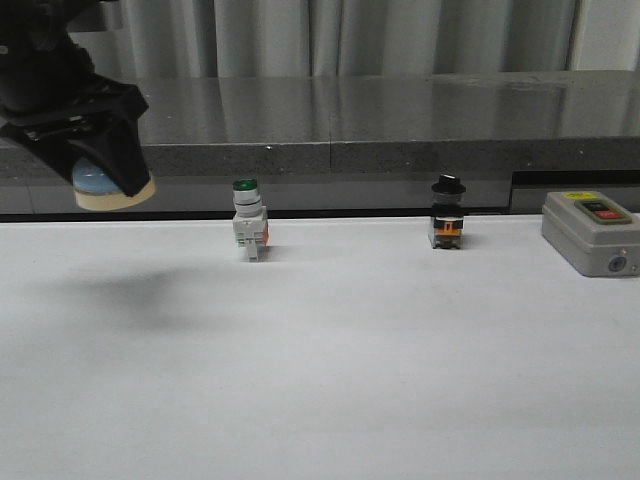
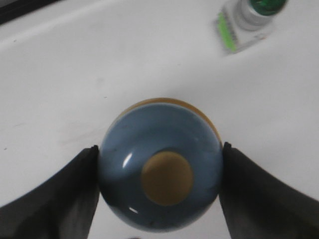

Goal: Place and press bell with both arms
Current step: 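Lift the bell with the left gripper and carry it toward table center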

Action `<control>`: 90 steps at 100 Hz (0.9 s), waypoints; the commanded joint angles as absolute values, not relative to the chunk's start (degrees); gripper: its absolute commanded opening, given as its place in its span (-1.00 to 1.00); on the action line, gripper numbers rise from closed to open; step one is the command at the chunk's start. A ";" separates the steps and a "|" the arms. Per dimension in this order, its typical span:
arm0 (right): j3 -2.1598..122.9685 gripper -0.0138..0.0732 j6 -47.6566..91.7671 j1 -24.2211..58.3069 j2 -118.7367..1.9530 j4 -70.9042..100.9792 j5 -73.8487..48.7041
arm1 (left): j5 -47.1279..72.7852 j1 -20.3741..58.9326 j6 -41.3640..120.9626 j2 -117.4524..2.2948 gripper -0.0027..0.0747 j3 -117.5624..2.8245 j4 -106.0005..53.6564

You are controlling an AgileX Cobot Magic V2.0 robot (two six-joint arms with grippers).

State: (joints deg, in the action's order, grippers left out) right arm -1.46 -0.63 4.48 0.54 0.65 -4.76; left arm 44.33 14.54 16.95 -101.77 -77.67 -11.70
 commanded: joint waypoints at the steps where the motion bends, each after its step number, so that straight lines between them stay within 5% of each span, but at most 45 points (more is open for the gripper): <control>1: -0.70 -0.82 -0.57 4.55 1.61 0.00 0.00 | 43.30 17.71 17.52 -98.40 -0.32 -79.27 -12.96; 45: -0.70 -0.82 -0.57 4.55 1.61 0.00 0.00 | 32.63 32.53 17.62 -99.35 -0.32 -79.57 -12.22; 90: -0.70 -0.82 -0.57 4.55 1.61 0.00 0.00 | 39.99 37.96 17.62 -113.65 -0.32 -93.47 -12.22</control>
